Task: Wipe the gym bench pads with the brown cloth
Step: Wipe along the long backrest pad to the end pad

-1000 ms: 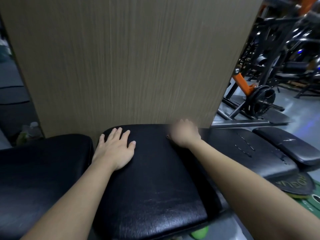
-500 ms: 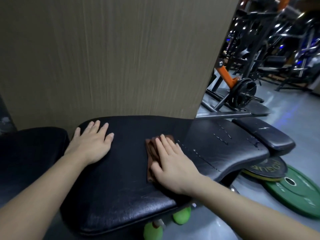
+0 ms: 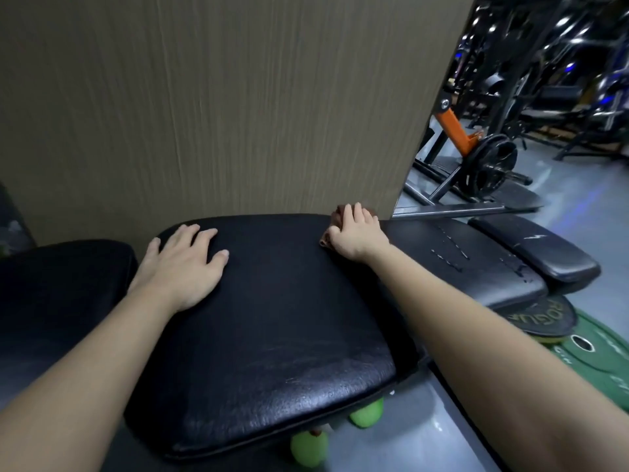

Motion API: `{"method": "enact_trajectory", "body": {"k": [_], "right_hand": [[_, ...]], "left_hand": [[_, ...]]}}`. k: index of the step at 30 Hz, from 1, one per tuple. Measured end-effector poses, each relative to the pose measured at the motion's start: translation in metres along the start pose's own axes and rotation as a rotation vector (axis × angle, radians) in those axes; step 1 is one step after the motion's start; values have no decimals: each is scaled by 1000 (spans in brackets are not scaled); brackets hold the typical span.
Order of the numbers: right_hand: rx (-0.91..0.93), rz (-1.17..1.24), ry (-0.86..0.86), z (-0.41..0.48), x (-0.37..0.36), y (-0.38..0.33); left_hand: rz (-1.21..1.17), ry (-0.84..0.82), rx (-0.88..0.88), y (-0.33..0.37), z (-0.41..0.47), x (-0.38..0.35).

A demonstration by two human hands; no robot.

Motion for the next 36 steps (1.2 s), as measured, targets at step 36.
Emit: {"method": "enact_trajectory", "body": {"k": [36], "right_hand": [[245, -22, 154, -153, 11, 29]], "left_hand": [[72, -53, 38, 1, -5, -1]]}}
Point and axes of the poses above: each hand's wrist, its own z-axis towards the middle knuckle, its own x-axis out of the back of the hand, y = z × x, the point moved 6 cm from there along z, towards the middle knuckle, and after that the axes turned 1 degree about -z, right-handed, at the moved point
